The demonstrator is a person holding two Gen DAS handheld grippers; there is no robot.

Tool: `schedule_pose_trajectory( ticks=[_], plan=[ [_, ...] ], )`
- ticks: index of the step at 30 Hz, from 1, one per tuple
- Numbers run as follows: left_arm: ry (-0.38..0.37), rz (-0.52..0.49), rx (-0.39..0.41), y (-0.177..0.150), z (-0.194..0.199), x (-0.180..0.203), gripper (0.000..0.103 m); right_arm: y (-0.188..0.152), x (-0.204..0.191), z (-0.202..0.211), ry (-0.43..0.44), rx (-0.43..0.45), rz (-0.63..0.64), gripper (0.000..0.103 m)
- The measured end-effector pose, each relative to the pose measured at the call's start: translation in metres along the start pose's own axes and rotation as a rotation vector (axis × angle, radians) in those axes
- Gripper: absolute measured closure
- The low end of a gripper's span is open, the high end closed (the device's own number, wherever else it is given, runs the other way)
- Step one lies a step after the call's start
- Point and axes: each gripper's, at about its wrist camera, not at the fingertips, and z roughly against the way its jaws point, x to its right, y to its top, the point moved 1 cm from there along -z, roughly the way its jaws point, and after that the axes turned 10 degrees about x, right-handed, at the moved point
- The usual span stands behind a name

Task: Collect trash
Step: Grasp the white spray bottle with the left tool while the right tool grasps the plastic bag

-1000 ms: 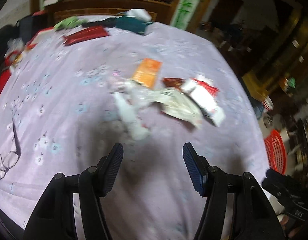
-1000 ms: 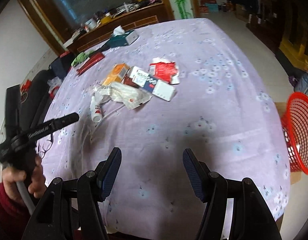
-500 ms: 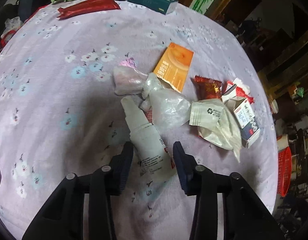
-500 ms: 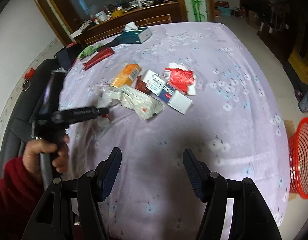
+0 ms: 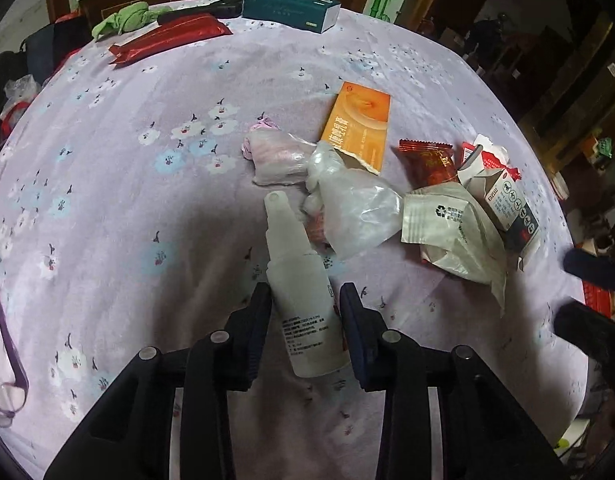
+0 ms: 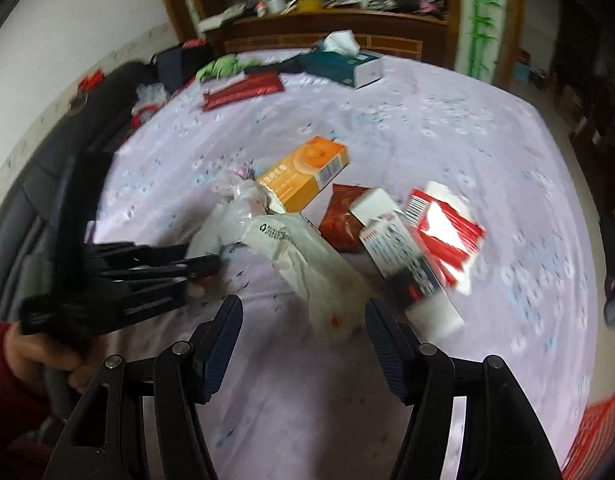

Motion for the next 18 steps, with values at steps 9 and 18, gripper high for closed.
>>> schedule_pose_trajectory(
  ticks=[9,18],
  plan=[
    [0.012,-0.015,0.004,0.011,-0.014,-0.002,0.07,0.012,0.013,-0.057,0.033,-0.085,0.058,0.035],
    [0.024,-0.013,0.052,0.002,0.001,-0.008,0.074,0.0,0.006,-0.064,0.023,-0.117,0.016,0.072]
  ],
)
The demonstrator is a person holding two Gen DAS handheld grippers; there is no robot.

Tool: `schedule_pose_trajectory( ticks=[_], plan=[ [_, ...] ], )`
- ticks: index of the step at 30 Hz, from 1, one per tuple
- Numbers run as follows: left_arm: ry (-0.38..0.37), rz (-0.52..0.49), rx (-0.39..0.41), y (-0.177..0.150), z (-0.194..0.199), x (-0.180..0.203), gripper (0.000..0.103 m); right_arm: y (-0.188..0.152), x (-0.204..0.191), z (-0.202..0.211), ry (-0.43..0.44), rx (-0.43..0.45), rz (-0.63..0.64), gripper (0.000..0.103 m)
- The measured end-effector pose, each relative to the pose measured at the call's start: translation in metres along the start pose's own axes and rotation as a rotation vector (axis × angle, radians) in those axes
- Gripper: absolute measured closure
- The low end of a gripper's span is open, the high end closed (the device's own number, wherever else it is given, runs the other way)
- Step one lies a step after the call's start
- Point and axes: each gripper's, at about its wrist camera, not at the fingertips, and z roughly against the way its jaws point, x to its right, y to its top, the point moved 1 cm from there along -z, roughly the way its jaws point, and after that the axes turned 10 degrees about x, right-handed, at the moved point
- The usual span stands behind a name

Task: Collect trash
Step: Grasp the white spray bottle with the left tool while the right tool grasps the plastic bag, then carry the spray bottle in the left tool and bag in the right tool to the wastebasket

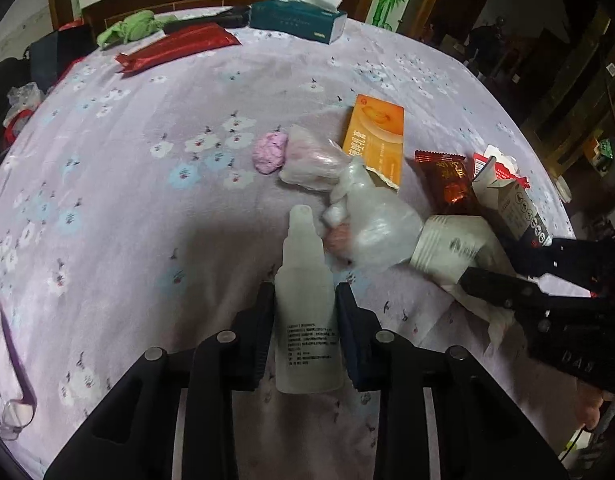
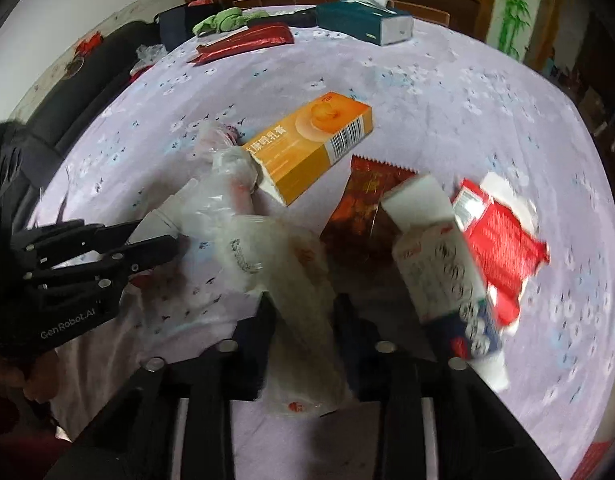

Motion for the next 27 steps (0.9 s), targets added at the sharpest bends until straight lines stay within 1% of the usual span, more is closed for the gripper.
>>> schedule_pose_trajectory(
  ticks=[1,3,7,10,15,19,24,27],
  plan=[
    [0.003,-0.006,0.009,-0.002,0.004,0.001,0.074,-0.002,0.0,0.005,0.002,0.009,-0.021,0.075],
    [0.016,-0.026,0.034,-0.007,0.015,0.004,0.074,-0.006,-0.001,0.016,0.011,0.028,-0.06,0.075],
    [0.014,-0.042,0.074,-0.016,0.036,0.012,0.074,-0.018,-0.001,0.046,0.014,0.081,-0.153,0.075],
    [0.032,-0.071,0.111,-0.024,0.053,0.027,0.074,-0.034,-0.002,0.07,-0.021,0.12,-0.216,0.075],
    [0.039,-0.135,0.181,-0.028,0.077,0.058,0.074,-0.063,0.0,0.099,-0.135,0.156,-0.295,0.075],
    [0.033,-0.18,0.223,-0.033,0.091,0.084,0.074,-0.083,0.003,0.121,-0.233,0.183,-0.31,0.075],
    [-0.004,-0.217,0.241,-0.037,0.104,0.112,0.074,-0.1,0.017,0.15,-0.303,0.221,-0.33,0.075],
    [-0.024,-0.241,0.256,-0.039,0.112,0.129,0.074,-0.109,0.022,0.163,-0.328,0.231,-0.335,0.075]
  ],
)
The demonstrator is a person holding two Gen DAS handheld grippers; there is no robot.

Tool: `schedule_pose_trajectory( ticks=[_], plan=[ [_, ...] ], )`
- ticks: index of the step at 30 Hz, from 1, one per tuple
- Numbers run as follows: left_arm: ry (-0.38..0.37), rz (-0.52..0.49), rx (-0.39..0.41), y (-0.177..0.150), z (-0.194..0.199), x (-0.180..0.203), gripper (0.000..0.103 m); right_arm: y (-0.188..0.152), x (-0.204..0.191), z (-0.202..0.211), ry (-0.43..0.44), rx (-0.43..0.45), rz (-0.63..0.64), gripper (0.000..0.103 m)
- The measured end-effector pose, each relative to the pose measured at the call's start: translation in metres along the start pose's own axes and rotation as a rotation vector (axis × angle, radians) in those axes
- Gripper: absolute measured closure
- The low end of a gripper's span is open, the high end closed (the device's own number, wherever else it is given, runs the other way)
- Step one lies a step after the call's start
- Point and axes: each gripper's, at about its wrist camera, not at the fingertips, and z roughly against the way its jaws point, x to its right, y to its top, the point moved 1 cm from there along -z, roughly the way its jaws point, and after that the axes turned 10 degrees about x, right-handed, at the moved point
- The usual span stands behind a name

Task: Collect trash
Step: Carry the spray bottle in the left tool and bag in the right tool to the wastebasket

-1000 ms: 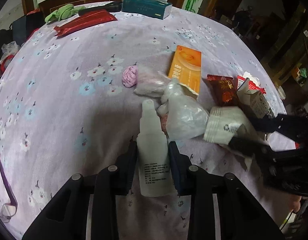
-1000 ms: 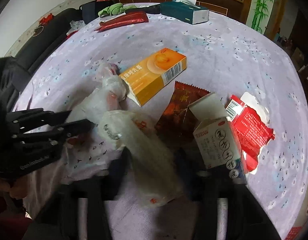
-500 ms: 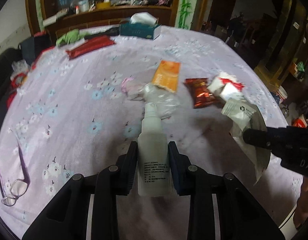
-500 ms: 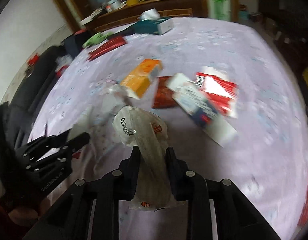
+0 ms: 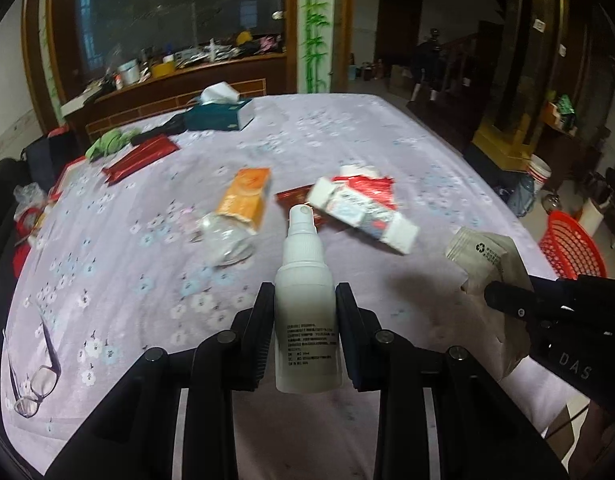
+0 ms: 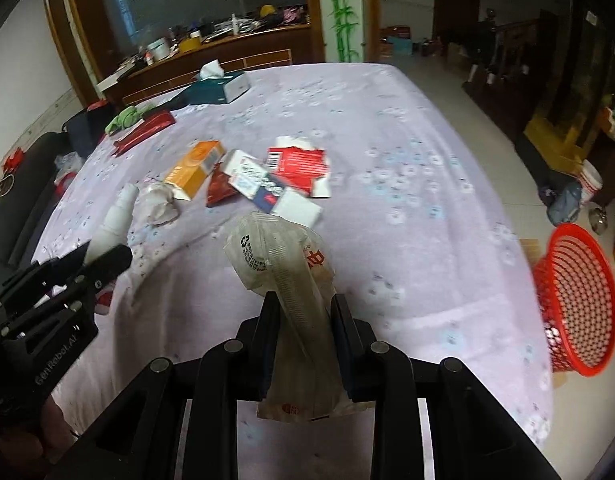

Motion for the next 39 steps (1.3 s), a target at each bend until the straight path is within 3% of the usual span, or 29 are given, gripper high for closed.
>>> schedule_pose_trajectory(
  ticks=[16,39],
  plan=[
    [-0.074,-0.075,0.041,0.016,0.013,0.065,0.074,-0.006,0.052,0.045,-0.062,0.063,-0.062,0.075],
    [-0.102,-0.1,0.073,0.03,0.017,0.083,0.074,0.003,0.072,0.06,-0.065,0.1,-0.088,0.075]
  ],
)
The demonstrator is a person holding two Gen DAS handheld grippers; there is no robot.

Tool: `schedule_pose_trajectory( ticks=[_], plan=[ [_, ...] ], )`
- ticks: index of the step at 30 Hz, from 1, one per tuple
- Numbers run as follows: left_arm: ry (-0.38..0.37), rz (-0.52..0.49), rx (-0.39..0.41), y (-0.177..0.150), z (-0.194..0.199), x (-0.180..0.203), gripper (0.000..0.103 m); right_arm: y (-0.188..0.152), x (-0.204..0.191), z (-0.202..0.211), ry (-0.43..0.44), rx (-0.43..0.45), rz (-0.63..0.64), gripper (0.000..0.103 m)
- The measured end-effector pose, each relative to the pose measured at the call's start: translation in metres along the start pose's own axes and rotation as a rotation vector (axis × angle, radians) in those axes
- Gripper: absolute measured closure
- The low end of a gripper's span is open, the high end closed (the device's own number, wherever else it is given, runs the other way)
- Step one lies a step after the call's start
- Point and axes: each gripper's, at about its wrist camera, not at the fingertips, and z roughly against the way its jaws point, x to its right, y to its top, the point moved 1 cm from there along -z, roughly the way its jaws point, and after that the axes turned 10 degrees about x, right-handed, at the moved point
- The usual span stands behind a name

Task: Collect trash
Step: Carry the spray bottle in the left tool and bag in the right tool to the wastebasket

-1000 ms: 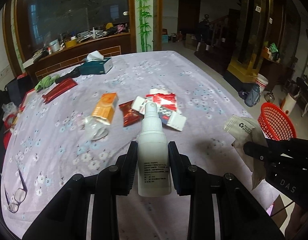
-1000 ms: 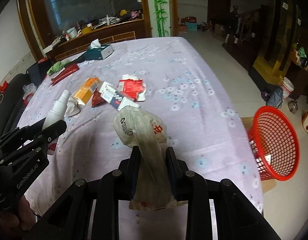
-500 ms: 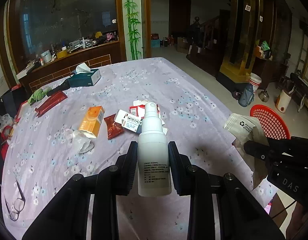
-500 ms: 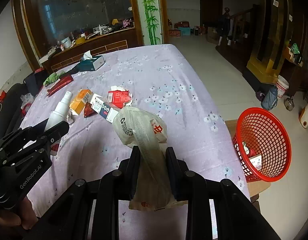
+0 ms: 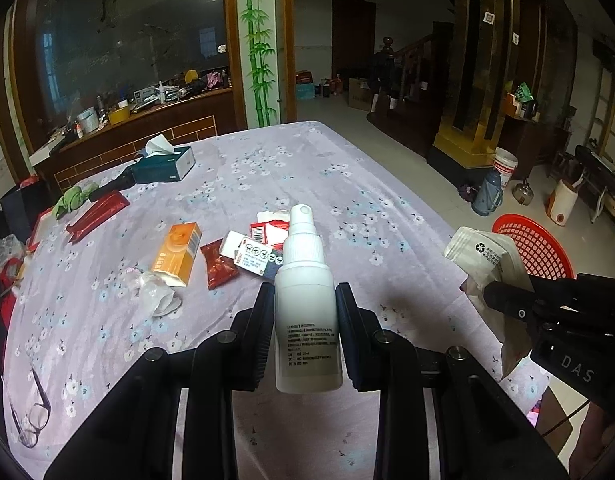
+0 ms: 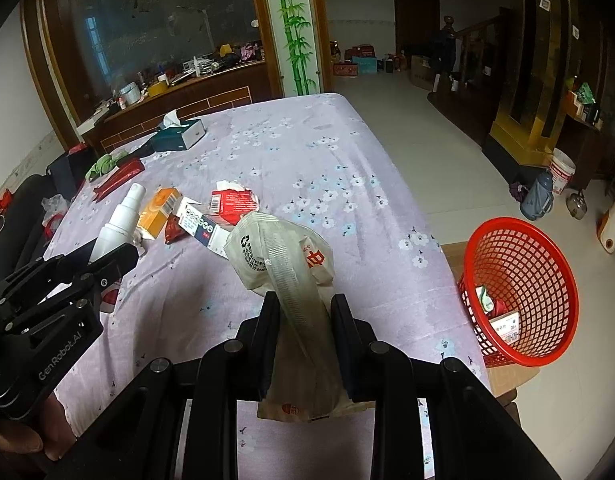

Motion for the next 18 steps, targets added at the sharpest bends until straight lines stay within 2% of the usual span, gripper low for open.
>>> schedule_pose_trajectory(
  ticks=[18],
  plan=[
    [-0.08,-0.063,0.004,0.005,-0.005,0.042,0.074,-0.002,0.036,0.017,-0.061,0.02,-0.056,0.075]
  ],
)
